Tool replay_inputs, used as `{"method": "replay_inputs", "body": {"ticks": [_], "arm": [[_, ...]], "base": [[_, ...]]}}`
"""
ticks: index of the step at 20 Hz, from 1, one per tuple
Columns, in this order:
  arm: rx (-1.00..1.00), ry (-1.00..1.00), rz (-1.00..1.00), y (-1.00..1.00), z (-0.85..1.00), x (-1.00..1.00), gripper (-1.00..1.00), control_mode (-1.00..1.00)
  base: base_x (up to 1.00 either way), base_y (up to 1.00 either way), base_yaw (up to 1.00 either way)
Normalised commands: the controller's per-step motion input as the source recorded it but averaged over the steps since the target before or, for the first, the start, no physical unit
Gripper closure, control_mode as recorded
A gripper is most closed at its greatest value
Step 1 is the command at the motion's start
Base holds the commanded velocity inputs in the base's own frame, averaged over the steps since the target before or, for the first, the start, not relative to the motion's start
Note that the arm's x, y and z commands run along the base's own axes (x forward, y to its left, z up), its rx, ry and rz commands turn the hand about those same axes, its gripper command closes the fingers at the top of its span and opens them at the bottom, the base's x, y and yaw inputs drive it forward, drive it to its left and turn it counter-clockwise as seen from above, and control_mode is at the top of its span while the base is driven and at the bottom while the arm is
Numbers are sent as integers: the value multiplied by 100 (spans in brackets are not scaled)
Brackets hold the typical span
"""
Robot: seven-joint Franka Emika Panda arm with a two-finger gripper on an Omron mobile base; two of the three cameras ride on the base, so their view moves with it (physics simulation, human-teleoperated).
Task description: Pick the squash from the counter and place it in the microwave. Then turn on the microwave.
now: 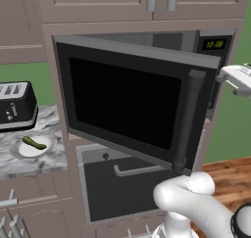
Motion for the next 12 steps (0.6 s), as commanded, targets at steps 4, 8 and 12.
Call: {"method": "replay_inputs", "body": {"ticks": [4, 8, 12], "arm": [[0, 0, 0, 24, 0, 16, -100, -100], [0, 0, 0, 26, 0, 0, -100, -100], [0, 0, 0, 31, 0, 0, -100, -100]], "base": [[0, 0, 0], [0, 0, 0], [0, 0, 0]]}}
